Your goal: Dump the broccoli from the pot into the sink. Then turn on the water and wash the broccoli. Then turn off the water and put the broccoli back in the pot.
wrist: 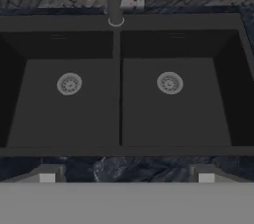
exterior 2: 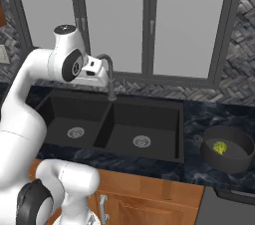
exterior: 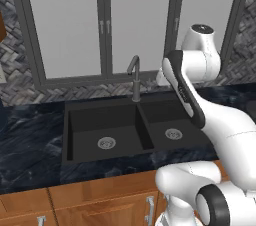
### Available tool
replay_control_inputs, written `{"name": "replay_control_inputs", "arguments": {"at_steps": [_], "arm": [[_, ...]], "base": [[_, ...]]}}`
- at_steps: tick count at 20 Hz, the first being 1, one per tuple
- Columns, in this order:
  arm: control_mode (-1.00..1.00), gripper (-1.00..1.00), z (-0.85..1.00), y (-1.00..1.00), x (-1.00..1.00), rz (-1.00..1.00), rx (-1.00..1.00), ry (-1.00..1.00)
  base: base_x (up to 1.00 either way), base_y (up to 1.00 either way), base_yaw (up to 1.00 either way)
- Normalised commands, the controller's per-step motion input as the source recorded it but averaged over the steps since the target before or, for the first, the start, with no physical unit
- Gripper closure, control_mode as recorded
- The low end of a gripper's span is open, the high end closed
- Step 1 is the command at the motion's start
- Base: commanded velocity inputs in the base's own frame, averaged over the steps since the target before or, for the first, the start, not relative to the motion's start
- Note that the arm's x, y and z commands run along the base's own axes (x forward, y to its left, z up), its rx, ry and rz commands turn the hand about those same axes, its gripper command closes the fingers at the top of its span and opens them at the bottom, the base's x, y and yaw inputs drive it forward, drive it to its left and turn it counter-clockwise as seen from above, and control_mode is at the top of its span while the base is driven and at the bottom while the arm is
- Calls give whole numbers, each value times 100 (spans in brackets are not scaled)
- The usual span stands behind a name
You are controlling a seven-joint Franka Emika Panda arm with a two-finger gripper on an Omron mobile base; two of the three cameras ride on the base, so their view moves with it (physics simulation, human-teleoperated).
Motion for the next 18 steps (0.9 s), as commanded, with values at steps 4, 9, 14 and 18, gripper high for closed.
{"name": "replay_control_inputs", "arguments": {"at_steps": [4,9,14,18], "arm": [[-100,-100,-1,-29,-28,-20,6,0],[-100,-100,0,-40,-27,-25,8,2],[-100,-100,0,-48,-19,-24,9,3],[-100,-100,0,-55,-13,-29,8,8]], "base": [[0,0,0],[0,0,0],[0,0,0],[0,0,0]]}}
